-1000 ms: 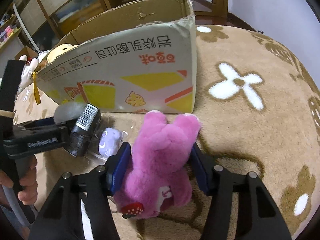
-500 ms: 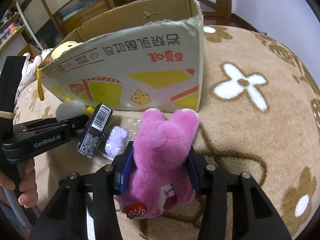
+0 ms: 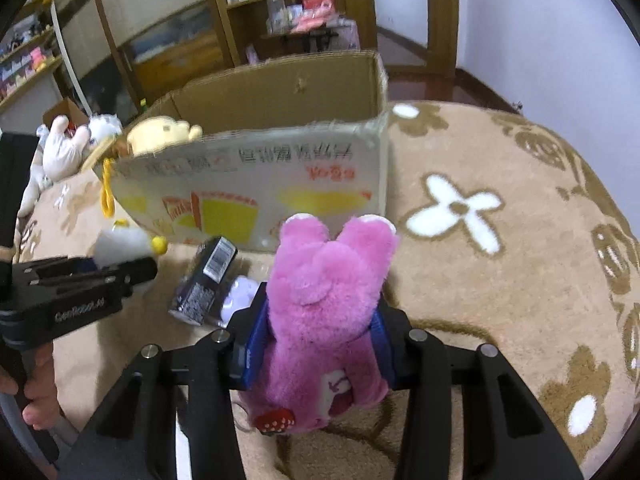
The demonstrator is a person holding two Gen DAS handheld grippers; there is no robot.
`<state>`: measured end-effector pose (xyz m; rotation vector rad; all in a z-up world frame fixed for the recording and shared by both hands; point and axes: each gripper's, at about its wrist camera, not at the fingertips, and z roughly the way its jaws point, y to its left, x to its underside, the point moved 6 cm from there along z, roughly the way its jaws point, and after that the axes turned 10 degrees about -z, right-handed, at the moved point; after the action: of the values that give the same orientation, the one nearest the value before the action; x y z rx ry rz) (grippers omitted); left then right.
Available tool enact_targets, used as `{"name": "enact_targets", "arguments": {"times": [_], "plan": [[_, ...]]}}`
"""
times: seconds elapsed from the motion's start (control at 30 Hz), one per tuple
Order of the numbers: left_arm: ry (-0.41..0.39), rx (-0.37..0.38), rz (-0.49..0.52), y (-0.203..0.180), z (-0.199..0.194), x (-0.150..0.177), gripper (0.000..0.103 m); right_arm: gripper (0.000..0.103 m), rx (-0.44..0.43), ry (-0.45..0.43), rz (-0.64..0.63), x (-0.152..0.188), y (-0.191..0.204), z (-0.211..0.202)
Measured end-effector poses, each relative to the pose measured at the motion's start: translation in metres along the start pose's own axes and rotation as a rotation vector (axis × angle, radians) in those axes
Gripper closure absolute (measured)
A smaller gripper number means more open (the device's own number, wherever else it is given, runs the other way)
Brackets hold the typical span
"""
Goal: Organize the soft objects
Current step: 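Lift the pink bear with the right tool while the left tool lifts the keychain over the box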
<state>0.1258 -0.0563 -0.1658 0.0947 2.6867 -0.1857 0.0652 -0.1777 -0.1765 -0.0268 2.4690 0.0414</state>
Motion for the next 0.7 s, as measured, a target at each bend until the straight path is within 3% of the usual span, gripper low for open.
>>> {"name": "enact_targets", "arguments": {"times": [0.4,0.7], "plan": [[-0.122,-0.025,0.033,-0.004,-0.056,0.016,0.066,0.055,-0.024,-0.144,0.032,-0.011,-0.005,-0.040],[-0.236,-0.009,0.086,-0.013,-0.088,0.012,0.066,0.055,0.031,-0.269,-0.034,-0.026,0.003,-0.077]]}}
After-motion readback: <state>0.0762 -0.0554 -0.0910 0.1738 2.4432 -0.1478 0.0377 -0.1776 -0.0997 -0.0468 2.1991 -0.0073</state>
